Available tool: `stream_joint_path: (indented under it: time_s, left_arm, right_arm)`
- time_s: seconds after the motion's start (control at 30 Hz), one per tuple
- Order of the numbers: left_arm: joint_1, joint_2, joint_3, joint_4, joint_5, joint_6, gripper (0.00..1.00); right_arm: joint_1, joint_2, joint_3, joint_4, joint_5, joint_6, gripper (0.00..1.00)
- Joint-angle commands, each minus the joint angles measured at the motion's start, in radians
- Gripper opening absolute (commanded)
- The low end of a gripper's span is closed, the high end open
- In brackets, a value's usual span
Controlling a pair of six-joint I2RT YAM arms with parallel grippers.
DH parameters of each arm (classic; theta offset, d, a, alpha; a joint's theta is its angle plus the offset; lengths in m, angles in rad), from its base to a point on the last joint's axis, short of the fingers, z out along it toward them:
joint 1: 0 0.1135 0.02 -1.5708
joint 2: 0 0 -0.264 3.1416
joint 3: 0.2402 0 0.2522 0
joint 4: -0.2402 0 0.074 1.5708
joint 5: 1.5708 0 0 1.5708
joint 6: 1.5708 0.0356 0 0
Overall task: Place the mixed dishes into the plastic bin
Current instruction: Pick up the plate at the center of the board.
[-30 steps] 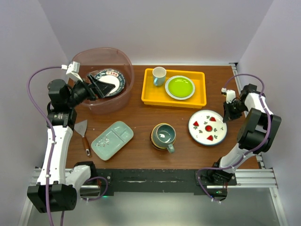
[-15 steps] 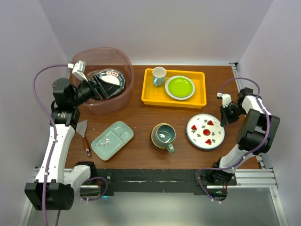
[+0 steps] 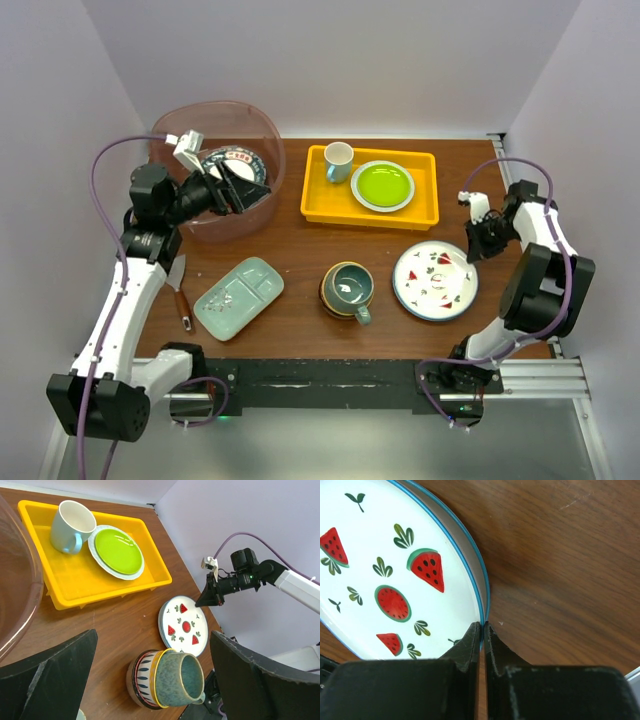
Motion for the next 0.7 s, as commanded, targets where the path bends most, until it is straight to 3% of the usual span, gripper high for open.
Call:
stream_joint_path:
  time_s: [0.0,0.37,0.67]
  left_arm:
    - [-0.025,0.008,0.022,0.052,-0.011,-0.008,1.00]
    - [-0.088,0.042,0.031,0.080,-0.028,-0.015,1.00]
    - [-0.243,0.124,0.077,0.091,-0.074,0.020,0.99]
  right_arm:
    - [0.003,-0.055,0.050,-0.043,-0.059,-0.021,0.00]
    - [0.003,-0.110,0.153,-0.069,-0.071,-0.029,0.00]
    - [0.030,-0.171,0.156,-0.070,-0.104,-0.064,0.00]
